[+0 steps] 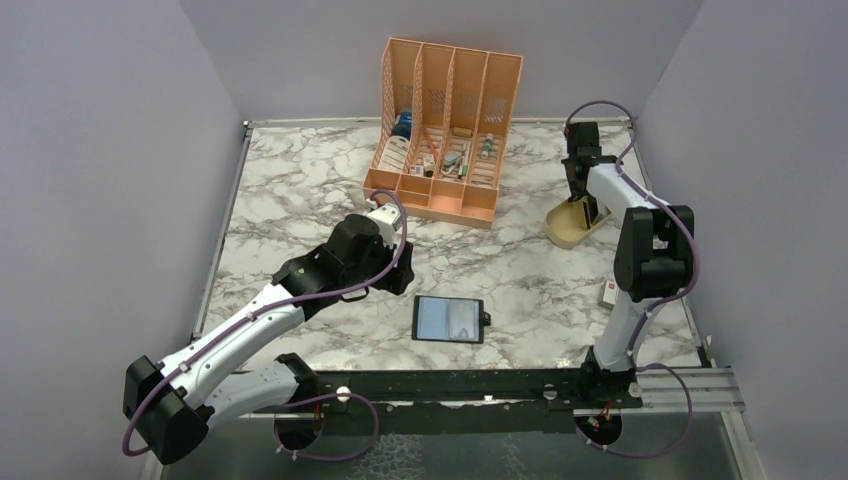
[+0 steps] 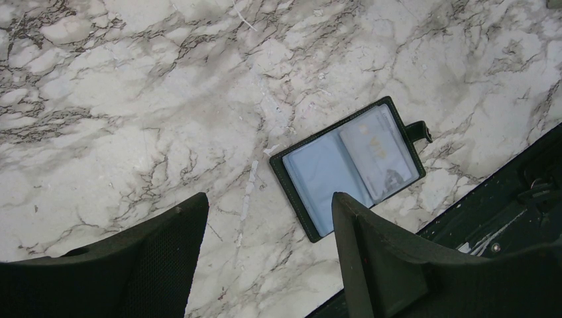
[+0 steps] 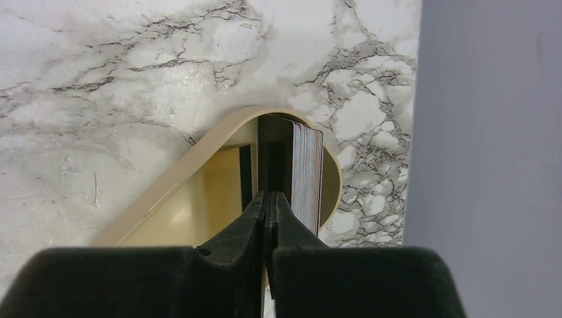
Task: Put the credit cards into the card holder
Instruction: Pick up the credit card from the storage box.
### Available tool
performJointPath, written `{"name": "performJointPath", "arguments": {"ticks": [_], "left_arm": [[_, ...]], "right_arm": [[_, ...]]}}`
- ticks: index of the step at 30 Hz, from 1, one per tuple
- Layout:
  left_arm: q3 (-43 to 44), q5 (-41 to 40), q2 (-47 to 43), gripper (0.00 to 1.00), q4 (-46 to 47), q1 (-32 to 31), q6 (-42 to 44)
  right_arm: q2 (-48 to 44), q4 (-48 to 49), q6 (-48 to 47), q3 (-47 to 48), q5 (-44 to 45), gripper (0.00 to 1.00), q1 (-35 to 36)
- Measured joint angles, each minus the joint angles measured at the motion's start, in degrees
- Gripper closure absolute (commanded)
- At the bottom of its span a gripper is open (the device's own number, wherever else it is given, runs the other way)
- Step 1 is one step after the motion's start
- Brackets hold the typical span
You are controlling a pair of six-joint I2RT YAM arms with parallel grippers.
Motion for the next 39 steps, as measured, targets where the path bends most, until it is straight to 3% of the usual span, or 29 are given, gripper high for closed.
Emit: {"name": "performJointPath", "arguments": {"ticks": [6, 10, 21, 32, 39], "left_arm": [[0.0, 0.0, 0.02, 0.29, 0.0, 0.04, 0.0], [0.0, 0.02, 0.02, 0.29, 0.0, 0.04, 0.0], [0.0, 0.04, 0.02, 0.29, 0.0, 0.04, 0.0], [0.0, 0.15, 0.02, 0.29, 0.0, 0.04, 0.0], [0.0, 0.15, 0.02, 0.29, 0.0, 0.04, 0.0]], "right_arm": [[0.0, 0.07, -0.04, 0.31, -1.27, 0.99, -0.22], [0.15, -0.57, 1.03, 0.9, -2.36, 0.86, -0.24], [0.79, -0.83, 3.65, 1.14, -1.4, 0.64, -0.24], [3.61, -0.7, 2.08, 1.14, 4.66, 0.64, -1.11], [4.48, -0.2, 1.44, 1.14, 6.21, 0.73, -1.81]]}}
